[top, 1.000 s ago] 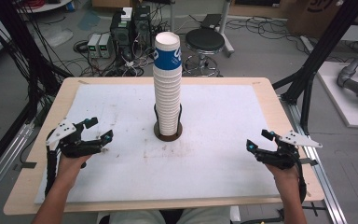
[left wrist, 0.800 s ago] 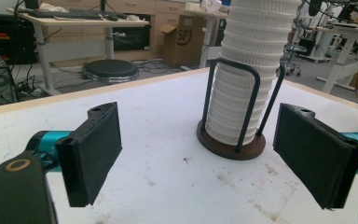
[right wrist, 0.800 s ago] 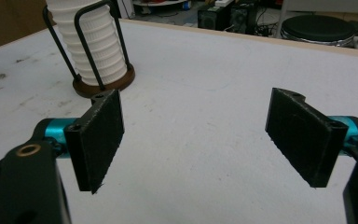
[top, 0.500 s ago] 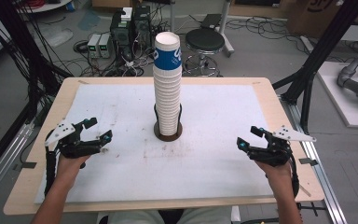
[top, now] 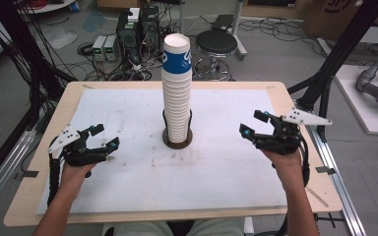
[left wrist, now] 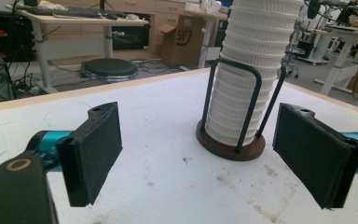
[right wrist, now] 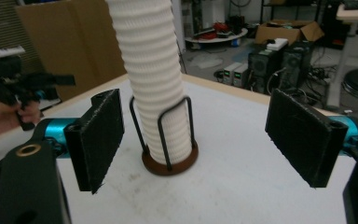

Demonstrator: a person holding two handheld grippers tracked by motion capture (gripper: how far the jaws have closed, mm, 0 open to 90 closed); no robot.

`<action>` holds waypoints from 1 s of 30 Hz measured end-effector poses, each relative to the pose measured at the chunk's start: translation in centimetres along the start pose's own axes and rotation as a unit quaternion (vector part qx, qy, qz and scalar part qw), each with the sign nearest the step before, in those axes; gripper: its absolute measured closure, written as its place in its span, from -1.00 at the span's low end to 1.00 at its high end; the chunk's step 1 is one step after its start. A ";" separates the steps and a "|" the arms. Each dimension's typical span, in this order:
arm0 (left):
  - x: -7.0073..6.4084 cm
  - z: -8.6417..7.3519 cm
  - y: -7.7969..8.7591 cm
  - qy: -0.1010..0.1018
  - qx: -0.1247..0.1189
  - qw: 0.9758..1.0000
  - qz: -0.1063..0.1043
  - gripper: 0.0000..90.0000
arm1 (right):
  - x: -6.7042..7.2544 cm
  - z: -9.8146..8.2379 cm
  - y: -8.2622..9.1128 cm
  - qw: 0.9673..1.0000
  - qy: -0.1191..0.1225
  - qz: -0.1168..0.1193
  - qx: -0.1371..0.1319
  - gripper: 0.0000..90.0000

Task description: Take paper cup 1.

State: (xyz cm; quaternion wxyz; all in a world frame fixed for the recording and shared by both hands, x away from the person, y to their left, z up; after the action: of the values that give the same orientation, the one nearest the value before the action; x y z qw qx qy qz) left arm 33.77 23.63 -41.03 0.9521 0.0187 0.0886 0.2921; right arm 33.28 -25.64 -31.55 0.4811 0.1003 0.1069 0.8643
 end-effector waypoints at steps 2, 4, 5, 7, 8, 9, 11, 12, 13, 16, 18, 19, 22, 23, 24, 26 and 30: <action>0.0 0.0 -0.1 -0.001 0.000 1.000 0.000 -0.66 | 0.7 2.7 -0.9 1.000 0.010 0.017 -0.006 -0.56; -0.1 0.0 -0.1 -0.002 0.002 1.000 0.000 -0.66 | 0.9 3.6 -1.2 1.000 0.015 0.021 -0.007 -0.56; -0.2 0.0 -0.1 -0.002 0.002 1.000 -0.002 -0.66 | 1.2 4.5 -1.5 0.999 0.022 0.024 -0.006 -0.56; -0.2 0.0 -0.1 -0.002 0.002 1.000 -0.003 -0.66 | 1.9 7.0 -2.6 0.999 0.039 0.035 0.000 -0.56; -0.1 0.0 -0.1 -0.001 0.003 1.000 -0.003 -0.66 | 2.1 7.8 -2.9 0.998 0.042 0.039 0.001 -0.56; -0.2 -0.1 -0.1 -0.001 0.003 1.000 -0.004 -0.66 | 2.3 8.5 -3.3 0.998 0.042 0.045 0.003 -0.56; -0.2 -0.1 -0.1 -0.001 0.003 1.000 -0.005 -0.66 | 2.7 9.8 -4.0 0.997 0.050 0.050 0.008 -0.56; -0.2 -0.1 -0.1 0.000 0.003 1.000 -0.006 -0.66 | 2.8 10.4 -4.3 0.997 0.055 0.049 0.013 -0.56; -0.3 -0.1 -0.2 0.000 0.003 1.000 -0.006 -0.66 | 3.0 10.9 -4.6 0.997 0.058 0.051 0.013 -0.56; -0.3 -0.1 -0.2 0.002 0.003 1.000 -0.009 -0.66 | 3.6 12.6 -5.5 0.996 0.063 0.060 0.016 -0.56; -0.3 -0.2 -0.3 0.004 0.001 1.000 -0.010 -0.66 | 4.1 13.7 -6.2 0.996 0.066 0.063 0.022 -0.56; -0.3 -0.2 -0.2 0.005 0.001 1.000 -0.010 -0.66 | 4.4 14.1 -6.5 0.995 0.067 0.066 0.025 -0.56; -0.2 -0.2 -0.3 0.004 0.001 1.000 -0.010 -0.66 | 5.4 15.4 -7.6 0.994 0.078 0.075 0.033 -0.56; -0.2 -0.2 -0.3 0.005 0.001 1.000 -0.010 -0.66 | 5.4 15.4 -7.6 0.994 0.078 0.075 0.033 -0.56; -0.2 -0.2 -0.3 0.005 0.001 1.000 -0.011 -0.66 | 6.3 16.3 -8.3 0.992 0.087 0.080 0.038 -0.56; -0.2 -0.2 -0.3 0.006 0.000 1.000 -0.011 -0.66 | 6.5 16.6 -8.5 0.992 0.090 0.081 0.038 -0.56; -0.3 -0.2 -0.4 0.005 0.004 1.000 -0.014 -0.66 | 7.8 18.2 -10.0 0.991 0.101 0.080 0.046 -0.56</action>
State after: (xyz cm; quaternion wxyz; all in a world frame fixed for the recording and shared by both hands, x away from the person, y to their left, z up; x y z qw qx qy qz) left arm 33.68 23.16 -41.25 0.9557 0.0196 0.0948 0.2781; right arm 42.37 -12.26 -16.42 0.3918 0.0424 0.1861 0.9000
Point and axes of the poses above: each handheld gripper's, and its own axes: y roughly backward along the jaws, z roughly out of its top, x roughly to its left, the point moved 4 cm from there along -y, roughly forward along the jaws, and after that the axes turned 15 degrees about -z, right-handed, at the moved point
